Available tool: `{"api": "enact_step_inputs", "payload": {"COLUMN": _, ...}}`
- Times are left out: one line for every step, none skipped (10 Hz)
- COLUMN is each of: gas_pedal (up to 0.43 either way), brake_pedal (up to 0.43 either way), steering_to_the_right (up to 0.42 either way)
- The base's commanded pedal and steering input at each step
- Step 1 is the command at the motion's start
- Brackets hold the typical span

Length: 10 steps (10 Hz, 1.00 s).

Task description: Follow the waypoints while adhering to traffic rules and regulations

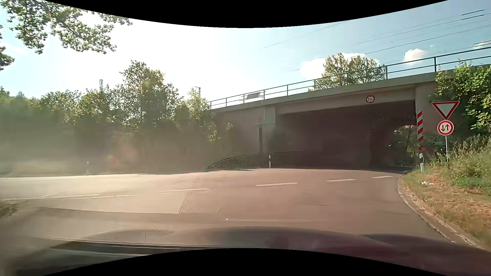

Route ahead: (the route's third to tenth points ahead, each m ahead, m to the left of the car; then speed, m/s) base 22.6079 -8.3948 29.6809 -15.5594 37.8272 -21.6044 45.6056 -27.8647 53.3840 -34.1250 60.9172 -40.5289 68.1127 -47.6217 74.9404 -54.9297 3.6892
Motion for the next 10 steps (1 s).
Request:
{"api": "enact_step_inputs", "payload": {"gas_pedal": 0.000, "brake_pedal": 0.287, "steering_to_the_right": 0.185}}
{"api": "enact_step_inputs", "payload": {"gas_pedal": 0.000, "brake_pedal": 0.287, "steering_to_the_right": 0.173}}
{"api": "enact_step_inputs", "payload": {"gas_pedal": 0.000, "brake_pedal": 0.287, "steering_to_the_right": 0.168}}
{"api": "enact_step_inputs", "payload": {"gas_pedal": 0.000, "brake_pedal": 0.287, "steering_to_the_right": 0.163}}
{"api": "enact_step_inputs", "payload": {"gas_pedal": 0.000, "brake_pedal": 0.287, "steering_to_the_right": 0.158}}
{"api": "enact_step_inputs", "payload": {"gas_pedal": 0.000, "brake_pedal": 0.287, "steering_to_the_right": 0.153}}
{"api": "enact_step_inputs", "payload": {"gas_pedal": 0.000, "brake_pedal": 0.280, "steering_to_the_right": 0.148}}
{"api": "enact_step_inputs", "payload": {"gas_pedal": 0.000, "brake_pedal": 0.280, "steering_to_the_right": 0.148}}
{"api": "enact_step_inputs", "payload": {"gas_pedal": 0.000, "brake_pedal": 0.280, "steering_to_the_right": 0.148}}
{"api": "enact_step_inputs", "payload": {"gas_pedal": 0.000, "brake_pedal": 0.256, "steering_to_the_right": 0.146}}
